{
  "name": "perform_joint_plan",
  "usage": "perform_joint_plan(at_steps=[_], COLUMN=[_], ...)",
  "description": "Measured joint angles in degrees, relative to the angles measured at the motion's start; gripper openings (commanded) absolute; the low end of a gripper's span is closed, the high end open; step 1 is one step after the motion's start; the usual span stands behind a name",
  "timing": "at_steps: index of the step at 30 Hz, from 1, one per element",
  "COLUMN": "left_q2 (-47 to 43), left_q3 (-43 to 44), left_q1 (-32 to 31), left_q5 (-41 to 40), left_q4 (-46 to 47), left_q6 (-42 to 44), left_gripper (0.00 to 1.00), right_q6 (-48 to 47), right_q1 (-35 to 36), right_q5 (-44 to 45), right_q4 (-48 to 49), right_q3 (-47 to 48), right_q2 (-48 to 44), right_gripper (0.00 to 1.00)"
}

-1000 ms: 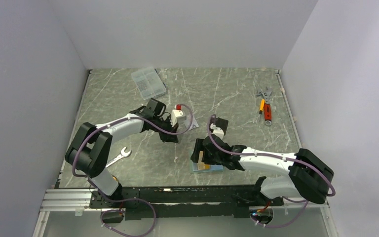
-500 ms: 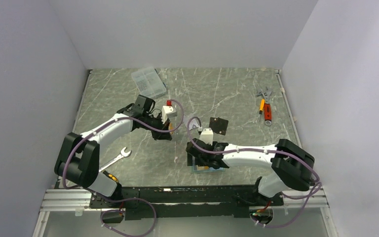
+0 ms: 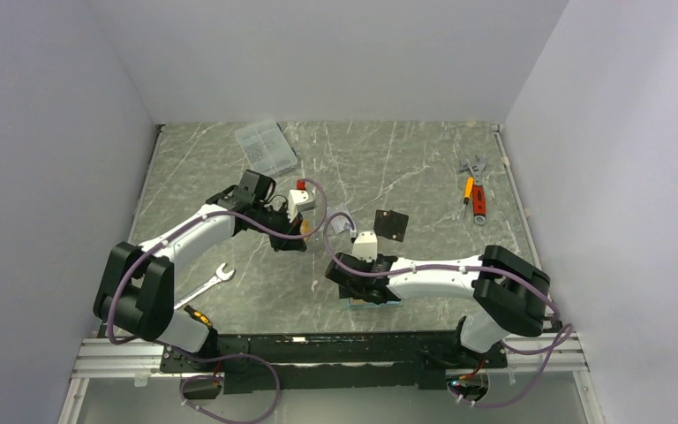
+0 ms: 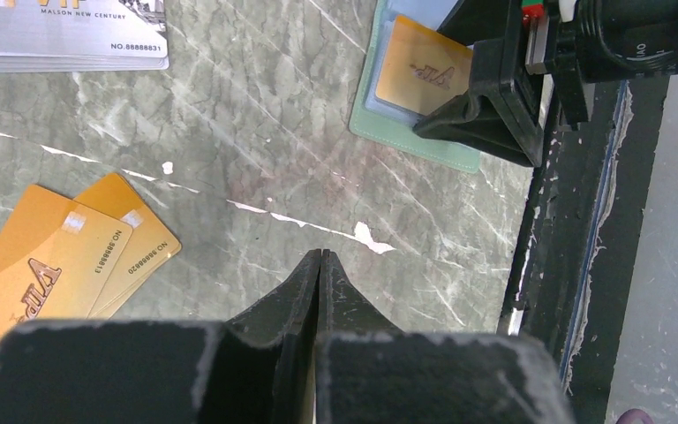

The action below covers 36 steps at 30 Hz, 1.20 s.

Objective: Put the credit cards into the card holder
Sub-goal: Insert the credit card into the card holder.

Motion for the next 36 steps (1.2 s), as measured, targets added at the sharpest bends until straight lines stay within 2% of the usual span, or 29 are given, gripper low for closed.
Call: perform_joint_plan(at_steps=[4, 7, 13, 17, 23, 33, 34, 36], left_q2=[-0.85, -1.25, -1.25, -1.25, -1.25, -1.25, -1.25, -1.25], left_q3=[-0.55, -0.9, -0.9, -0.9, -0.9, -0.9, -0.9, -0.87], left_q1=[0.0, 0.02, 0.02, 0.04, 0.04, 0.04, 0.04, 0.04], left_q5=[-0.02, 0.0, -0.02, -0.02, -0.02, -0.04, -0.04, -0.04], left_q4=[0.02, -0.07, -0.11, -0.11, -0.11, -0.42, -0.48, -0.63], left_q6=[0.13, 0.39, 0.66, 0.92, 1.01, 1.03, 1.03, 1.01], left_gripper=[0.06, 0.06, 0.06, 0.06, 0.06, 0.08, 0.09, 0.1], right_q6=[0.39, 0.52, 0.39, 0.61, 0.81, -0.98, -1.36, -1.97], right_q1=[0.07, 0.44, 0.59, 0.57, 0.59, -0.31, -0.46, -1.05], right_q5=[0.42, 0.15, 0.17, 0.24, 0.31, -2.71, -3.17, -4.22], right_q4=[-0.26, -0.76, -2.03, -2.14, -2.14, -2.89, -2.78, -2.64], right_q3=[0.31, 1.79, 2.86, 2.84, 2.82, 6.4, 6.86, 7.41], right_q2=[0.33, 1.53, 2.45, 2.38, 2.27, 4.09, 4.22, 4.22], right_gripper=[0.82, 0.84, 0.72, 0.59, 0.49, 0.49, 0.5, 0.61])
